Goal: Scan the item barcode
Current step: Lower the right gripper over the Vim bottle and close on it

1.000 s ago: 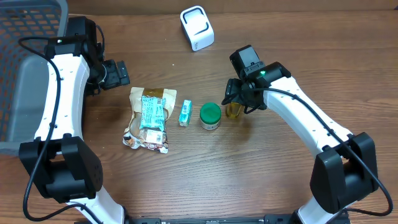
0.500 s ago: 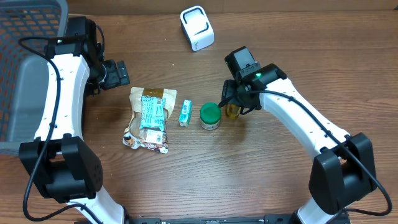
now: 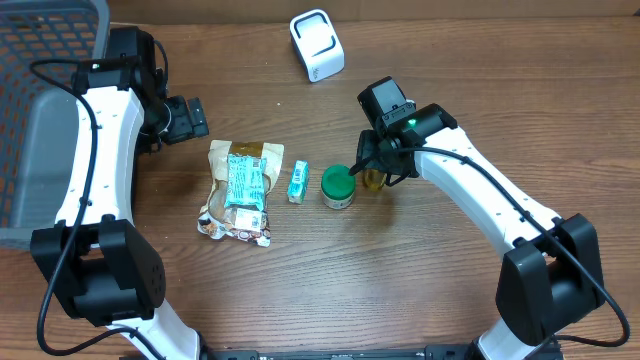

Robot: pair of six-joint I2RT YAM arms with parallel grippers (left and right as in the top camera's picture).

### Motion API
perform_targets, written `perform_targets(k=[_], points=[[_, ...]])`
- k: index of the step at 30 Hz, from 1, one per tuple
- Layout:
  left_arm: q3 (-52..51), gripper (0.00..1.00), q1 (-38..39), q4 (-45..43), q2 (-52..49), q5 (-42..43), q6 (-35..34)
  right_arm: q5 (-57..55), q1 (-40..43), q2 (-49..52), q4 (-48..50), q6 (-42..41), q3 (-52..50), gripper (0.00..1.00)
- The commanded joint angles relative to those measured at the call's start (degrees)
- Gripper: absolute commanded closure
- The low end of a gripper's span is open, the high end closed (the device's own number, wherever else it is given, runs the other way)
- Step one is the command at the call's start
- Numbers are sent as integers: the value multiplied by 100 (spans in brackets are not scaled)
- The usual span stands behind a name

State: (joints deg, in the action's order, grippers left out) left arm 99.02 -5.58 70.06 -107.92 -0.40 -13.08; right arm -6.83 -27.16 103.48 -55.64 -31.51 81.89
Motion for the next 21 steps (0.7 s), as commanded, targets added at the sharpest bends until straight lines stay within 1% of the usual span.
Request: perform_targets(k=[1,6,11,13,17,21], points=[[-42,0,37,-9,35,42,87,-63,-26,-22,-4,0,83,33],[-42,0,37,-11,35,44,87,-66,-20,-22,-24,0,83,34],[-42,1,37,-11,35,42,87,-66,-20,-22,-22,0,83,38],[-42,1,37,-13,35,42,87,-66,-20,-22,-22,0,83,42],[-42,0,37,-13,35,42,85,-66,-20,-22,-24,0,85,53],[-42,1,37,-11,35,44,87,-66,-20,-22,-22,0,83,56]])
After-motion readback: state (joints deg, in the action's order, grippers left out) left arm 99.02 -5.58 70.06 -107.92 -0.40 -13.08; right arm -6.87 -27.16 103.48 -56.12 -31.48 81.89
